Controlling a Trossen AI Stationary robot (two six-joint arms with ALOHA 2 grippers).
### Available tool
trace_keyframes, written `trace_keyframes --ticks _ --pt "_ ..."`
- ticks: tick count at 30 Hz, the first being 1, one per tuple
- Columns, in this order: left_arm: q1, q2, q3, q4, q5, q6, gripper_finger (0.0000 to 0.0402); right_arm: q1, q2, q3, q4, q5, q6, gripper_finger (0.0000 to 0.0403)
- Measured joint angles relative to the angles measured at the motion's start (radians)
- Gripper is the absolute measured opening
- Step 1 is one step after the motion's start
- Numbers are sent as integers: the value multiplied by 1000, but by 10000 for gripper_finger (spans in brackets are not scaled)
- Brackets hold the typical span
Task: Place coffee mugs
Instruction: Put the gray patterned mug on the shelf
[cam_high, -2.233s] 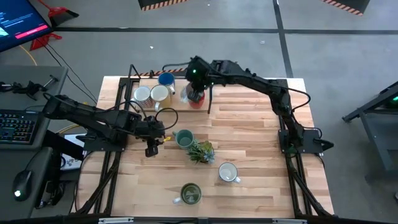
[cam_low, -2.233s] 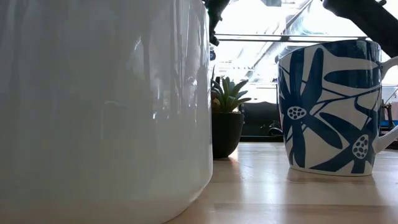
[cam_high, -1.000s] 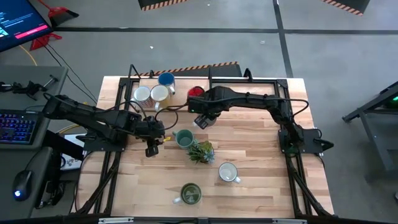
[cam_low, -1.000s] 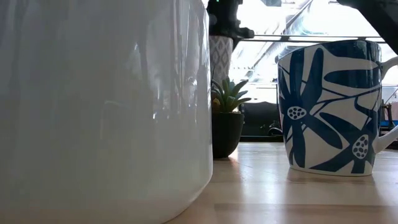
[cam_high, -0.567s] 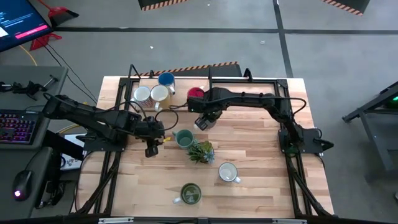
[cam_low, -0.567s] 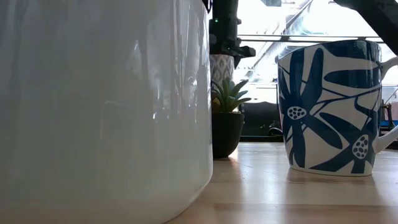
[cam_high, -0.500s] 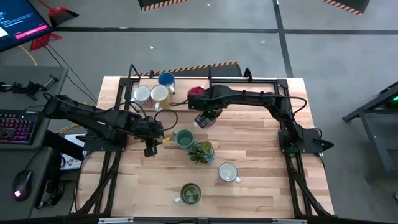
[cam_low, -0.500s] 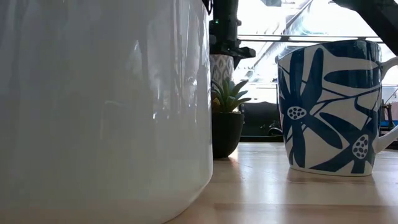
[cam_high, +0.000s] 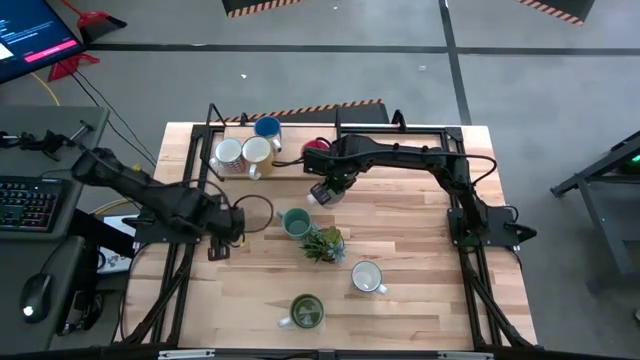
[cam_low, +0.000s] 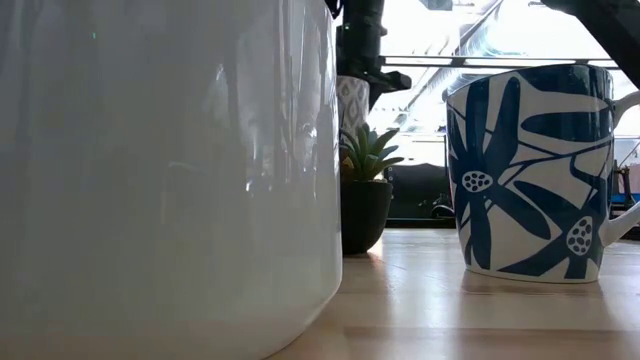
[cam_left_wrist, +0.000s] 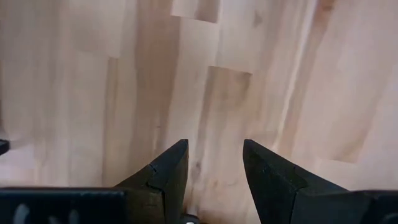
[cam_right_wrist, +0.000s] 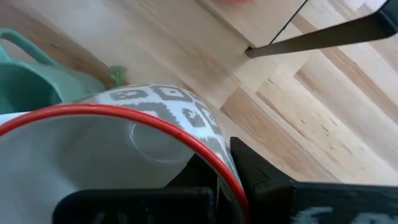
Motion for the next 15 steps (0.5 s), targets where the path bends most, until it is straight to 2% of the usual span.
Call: trace_keyframes --ticks 7,15 --pt "-106 0 0 17 -56 -86 145 17 0 0 1 23 42 0" --pt "-154 0 0 17 -72 -146 145 70 1 0 8 90 105 0"
